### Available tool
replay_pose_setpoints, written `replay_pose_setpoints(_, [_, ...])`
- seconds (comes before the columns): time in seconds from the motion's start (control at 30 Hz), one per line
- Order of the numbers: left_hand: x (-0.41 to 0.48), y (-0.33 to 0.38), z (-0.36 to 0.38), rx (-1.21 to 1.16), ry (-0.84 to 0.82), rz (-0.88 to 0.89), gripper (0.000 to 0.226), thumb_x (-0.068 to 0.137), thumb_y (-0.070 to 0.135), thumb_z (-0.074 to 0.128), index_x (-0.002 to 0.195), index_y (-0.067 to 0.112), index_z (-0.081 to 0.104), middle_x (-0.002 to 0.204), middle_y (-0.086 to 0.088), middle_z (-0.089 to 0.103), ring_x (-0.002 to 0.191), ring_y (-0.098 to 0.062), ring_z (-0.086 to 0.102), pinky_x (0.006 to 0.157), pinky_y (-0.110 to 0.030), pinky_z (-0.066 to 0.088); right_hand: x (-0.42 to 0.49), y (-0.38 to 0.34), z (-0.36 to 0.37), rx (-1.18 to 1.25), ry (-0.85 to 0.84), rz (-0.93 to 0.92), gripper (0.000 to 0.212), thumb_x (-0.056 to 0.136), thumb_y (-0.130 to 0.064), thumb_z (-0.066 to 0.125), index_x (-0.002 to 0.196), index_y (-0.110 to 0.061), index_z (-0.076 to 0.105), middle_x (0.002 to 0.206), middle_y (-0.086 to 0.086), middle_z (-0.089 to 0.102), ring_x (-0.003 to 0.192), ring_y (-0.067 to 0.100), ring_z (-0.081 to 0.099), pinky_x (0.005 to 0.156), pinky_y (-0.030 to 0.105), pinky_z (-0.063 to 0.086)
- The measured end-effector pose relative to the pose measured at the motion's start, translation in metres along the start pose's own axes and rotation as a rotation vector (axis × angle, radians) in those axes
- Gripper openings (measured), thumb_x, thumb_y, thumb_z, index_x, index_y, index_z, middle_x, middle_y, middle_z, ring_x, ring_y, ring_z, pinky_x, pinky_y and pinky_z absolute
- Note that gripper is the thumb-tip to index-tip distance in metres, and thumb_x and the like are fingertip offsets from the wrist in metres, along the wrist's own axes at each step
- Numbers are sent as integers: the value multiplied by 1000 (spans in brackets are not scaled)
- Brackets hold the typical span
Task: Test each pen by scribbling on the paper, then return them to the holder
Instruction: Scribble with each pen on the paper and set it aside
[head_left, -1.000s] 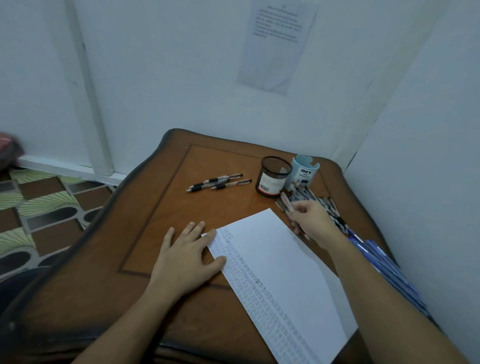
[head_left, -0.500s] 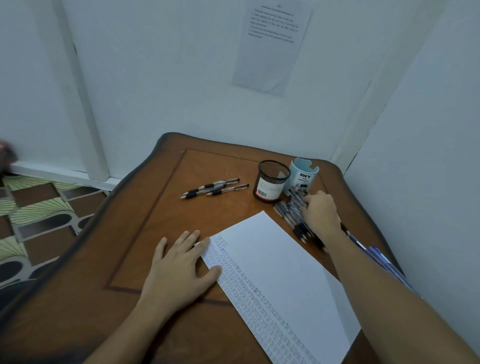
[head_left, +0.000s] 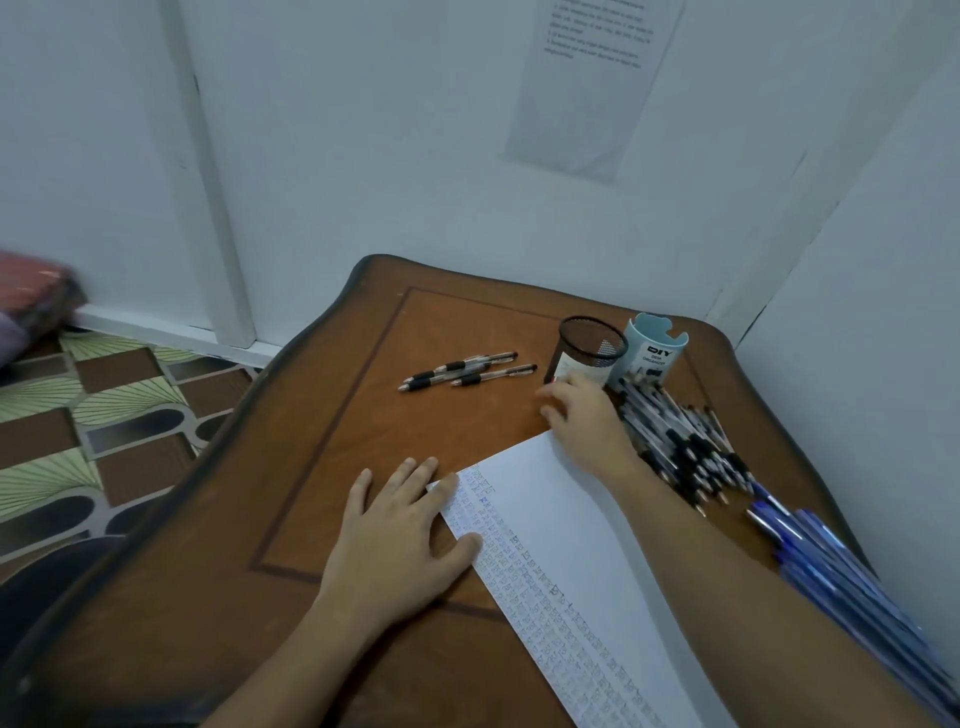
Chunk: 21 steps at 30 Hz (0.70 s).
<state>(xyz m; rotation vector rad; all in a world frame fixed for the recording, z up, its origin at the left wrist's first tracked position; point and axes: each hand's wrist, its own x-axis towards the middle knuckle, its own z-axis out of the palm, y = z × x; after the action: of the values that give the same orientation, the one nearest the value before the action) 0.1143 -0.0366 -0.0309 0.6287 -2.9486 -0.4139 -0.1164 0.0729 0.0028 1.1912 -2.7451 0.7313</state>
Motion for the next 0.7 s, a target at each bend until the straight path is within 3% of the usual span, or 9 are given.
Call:
replay_pose_setpoints(0.13, [0, -2, 0, -9, 8, -1, 93, 69, 79, 1, 152, 42, 21, 163, 16, 8, 149, -3, -2, 119, -41, -10, 31, -28, 27, 51, -110, 23, 50, 98, 3, 46, 143, -16, 53, 151, 3, 47, 141, 23, 39, 117, 33, 28])
replay_pose_setpoints(0.2, [1, -2, 0, -14, 6, -1, 93, 69, 79, 2, 152, 42, 21, 163, 16, 8, 149, -2, -3, 119, -41, -10, 44, -34, 34, 38, -186, 76, 59, 98, 5, 39, 152, -20, 41, 158, 2, 37, 145, 26, 29, 118, 38, 25])
replay_pose_setpoints(0.27, [1, -3, 1, -18, 5, 2, 93, 69, 79, 2, 152, 41, 21, 163, 16, 8, 149, -3, -3, 118, -41, -11, 53, -36, 39, -20, -224, 102, 58, 99, 3, 36, 152, -23, 39, 157, 2, 38, 142, 29, 28, 115, 41, 28])
replay_pose_setpoints(0.4, [3, -4, 2, -24, 2, 9, 92, 70, 79, 4, 152, 41, 22, 163, 15, 8, 149, -4, -1, 119, -43, -10, 53, -31, 39, -77, -146, 47, 34, 102, -9, 43, 127, -21, 62, 132, 3, 55, 126, 27, 39, 104, 38, 35])
replay_pose_setpoints(0.53, [1, -4, 3, -15, 3, 13, 93, 70, 79, 3, 152, 41, 22, 163, 14, 10, 149, -4, 0, 119, -43, -8, 37, -29, 25, -173, -134, -52, 17, 102, -21, 49, 112, -19, 63, 111, 1, 62, 109, 21, 46, 93, 39, 42])
replay_pose_setpoints(0.6, [1, -4, 2, -30, 4, 12, 93, 69, 79, 4, 152, 40, 24, 163, 14, 11, 149, -4, 1, 119, -43, -8, 26, -30, 12, 4, -82, -66, 14, 103, -20, 48, 114, -19, 58, 94, -3, 61, 89, 12, 53, 79, 32, 44])
replay_pose_setpoints(0.67, [0, -3, 1, -36, -1, 13, 94, 68, 79, 4, 152, 40, 24, 163, 14, 12, 149, -5, 1, 119, -43, -8, 12, -35, -3, 345, -42, 4, 16, 103, -14, 46, 116, -22, 52, 72, -5, 53, 59, 3, 49, 57, 21, 41])
replay_pose_setpoints(0.7, [0, -2, 0, -35, -3, 15, 95, 68, 79, 4, 152, 40, 25, 163, 13, 12, 150, -5, 2, 119, -44, -7, 5, -38, -10, 530, -40, 64, 21, 103, -9, 45, 115, -22, 54, 69, -3, 54, 54, 5, 48, 51, 21, 41])
